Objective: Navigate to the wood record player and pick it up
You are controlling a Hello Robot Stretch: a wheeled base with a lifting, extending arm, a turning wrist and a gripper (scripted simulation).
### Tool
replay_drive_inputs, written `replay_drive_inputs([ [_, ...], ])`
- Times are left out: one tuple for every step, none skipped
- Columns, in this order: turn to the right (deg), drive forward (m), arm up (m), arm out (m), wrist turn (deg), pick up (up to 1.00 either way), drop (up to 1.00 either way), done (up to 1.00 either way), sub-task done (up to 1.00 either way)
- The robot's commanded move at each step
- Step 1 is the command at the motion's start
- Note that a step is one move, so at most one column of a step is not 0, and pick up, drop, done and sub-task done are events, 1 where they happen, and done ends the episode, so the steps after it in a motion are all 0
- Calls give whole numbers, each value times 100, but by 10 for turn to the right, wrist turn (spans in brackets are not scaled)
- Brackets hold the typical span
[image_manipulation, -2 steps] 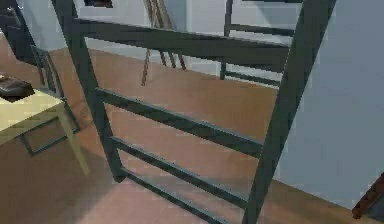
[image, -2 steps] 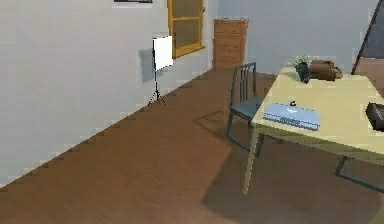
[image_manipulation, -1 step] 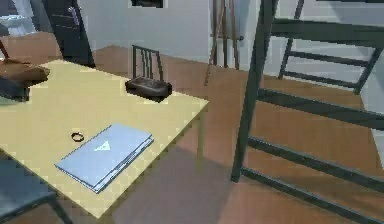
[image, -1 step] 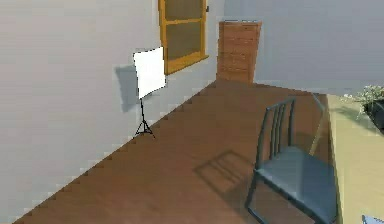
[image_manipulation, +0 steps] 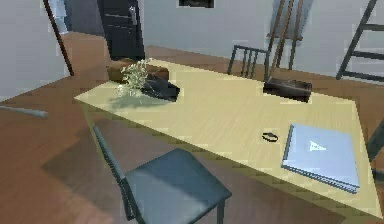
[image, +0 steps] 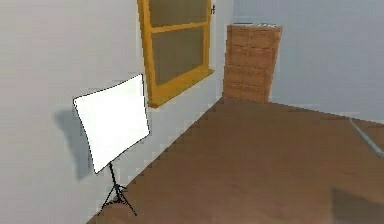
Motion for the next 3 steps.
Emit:
replay_drive_inputs([
  [60, 0, 0, 0, 0, 0, 0, 0, 0],
  [0, 5, 0, 0, 0, 0, 0, 0, 0],
  [210, 0, 0, 0, 0, 0, 0, 0, 0],
])
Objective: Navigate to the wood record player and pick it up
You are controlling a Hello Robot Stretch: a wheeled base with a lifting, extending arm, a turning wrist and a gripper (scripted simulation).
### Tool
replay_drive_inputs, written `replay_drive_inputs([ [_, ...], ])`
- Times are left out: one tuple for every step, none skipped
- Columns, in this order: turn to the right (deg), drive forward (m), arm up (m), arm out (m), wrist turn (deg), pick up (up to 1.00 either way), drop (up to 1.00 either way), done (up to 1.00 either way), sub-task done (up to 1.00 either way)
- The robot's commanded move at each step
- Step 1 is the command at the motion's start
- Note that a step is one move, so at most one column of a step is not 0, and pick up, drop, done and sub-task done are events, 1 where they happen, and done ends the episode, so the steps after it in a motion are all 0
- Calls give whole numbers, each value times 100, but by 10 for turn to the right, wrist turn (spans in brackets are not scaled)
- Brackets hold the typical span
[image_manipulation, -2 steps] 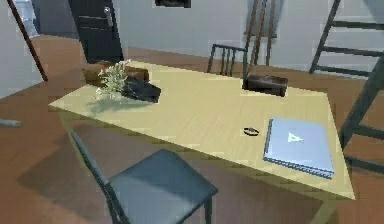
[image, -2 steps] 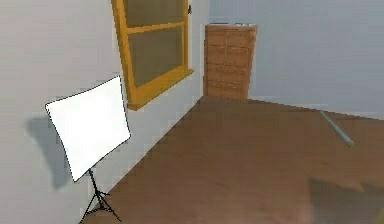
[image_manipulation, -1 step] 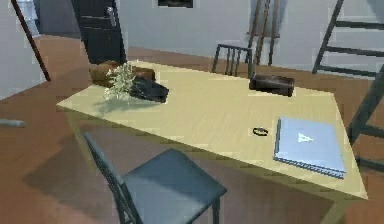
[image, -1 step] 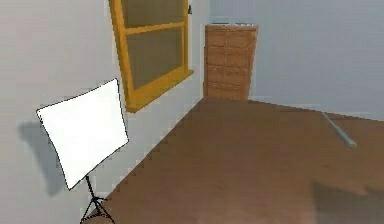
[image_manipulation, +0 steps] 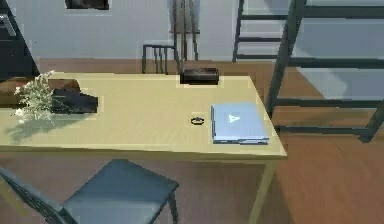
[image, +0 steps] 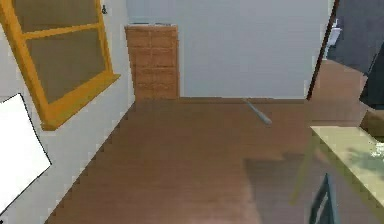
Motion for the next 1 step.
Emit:
replay_drive_inputs([
  [0, 75, 0, 0, 0, 0, 0, 0, 0],
])
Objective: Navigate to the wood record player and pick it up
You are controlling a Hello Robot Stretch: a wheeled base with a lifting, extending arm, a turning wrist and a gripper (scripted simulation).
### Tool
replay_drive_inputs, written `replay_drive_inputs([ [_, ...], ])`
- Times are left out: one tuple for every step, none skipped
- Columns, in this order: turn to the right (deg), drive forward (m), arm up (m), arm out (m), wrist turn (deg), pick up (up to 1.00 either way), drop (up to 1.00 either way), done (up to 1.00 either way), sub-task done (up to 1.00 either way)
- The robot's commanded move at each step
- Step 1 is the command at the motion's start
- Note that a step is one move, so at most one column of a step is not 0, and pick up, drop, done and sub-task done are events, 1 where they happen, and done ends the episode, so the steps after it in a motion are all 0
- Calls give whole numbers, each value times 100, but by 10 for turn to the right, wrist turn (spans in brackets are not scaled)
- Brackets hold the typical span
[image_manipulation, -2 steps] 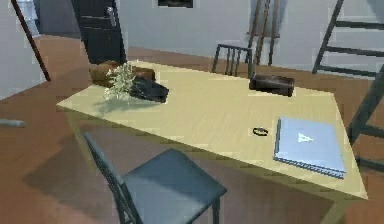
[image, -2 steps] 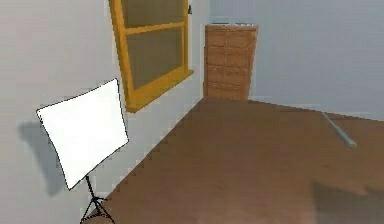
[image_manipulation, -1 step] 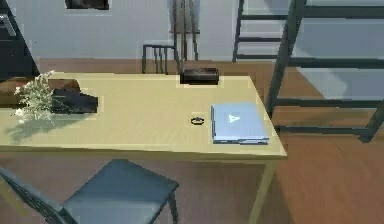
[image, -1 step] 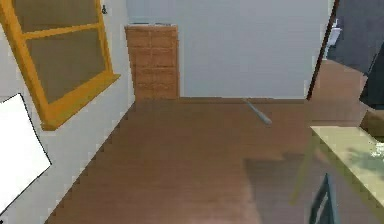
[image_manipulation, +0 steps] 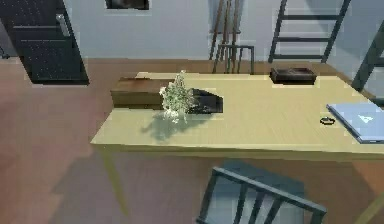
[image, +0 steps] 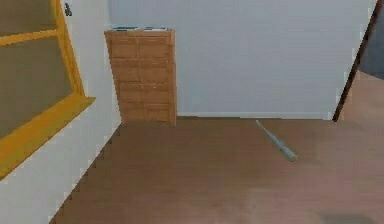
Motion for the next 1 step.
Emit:
replay_drive_inputs([
  [330, 0, 0, 0, 0, 0, 0, 0, 0],
])
